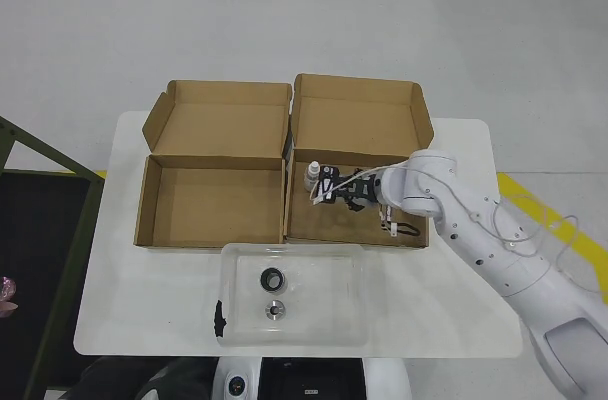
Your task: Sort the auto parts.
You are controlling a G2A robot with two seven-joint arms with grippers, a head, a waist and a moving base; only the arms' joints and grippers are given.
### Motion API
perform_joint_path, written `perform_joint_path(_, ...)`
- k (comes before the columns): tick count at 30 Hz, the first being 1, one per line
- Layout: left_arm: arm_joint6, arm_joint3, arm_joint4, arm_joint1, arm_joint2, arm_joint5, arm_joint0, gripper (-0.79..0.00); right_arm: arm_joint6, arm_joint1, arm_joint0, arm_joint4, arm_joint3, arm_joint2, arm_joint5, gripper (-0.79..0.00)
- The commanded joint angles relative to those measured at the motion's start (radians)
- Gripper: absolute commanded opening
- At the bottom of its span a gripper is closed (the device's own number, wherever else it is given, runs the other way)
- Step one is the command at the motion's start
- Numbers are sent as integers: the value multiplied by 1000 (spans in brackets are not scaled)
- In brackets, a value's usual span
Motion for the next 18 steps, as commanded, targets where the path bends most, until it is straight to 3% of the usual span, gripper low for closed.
perform_joint_path(1, 0, 0, 0, 0, 0, 0, 0, 0, 3, -8, 9, -4, 15, -13, 4, -785)
perform_joint_path(6, 0, 0, 0, 0, 0, 0, 0, 0, 12, -29, 26, -11, 55, -44, 13, -757)
perform_joint_path(8, 0, 0, 0, 0, 0, 0, 0, 0, 13, -36, 31, -11, 65, -51, 15, -677)
perform_joint_path(11, 0, 0, 0, 0, 0, 0, 0, 0, -2, -44, 28, 17, 81, -52, 20, -462)
perform_joint_path(18, 0, 0, 0, 0, 0, 0, 0, 0, -36, -46, 10, 55, 80, -27, 16, -446)
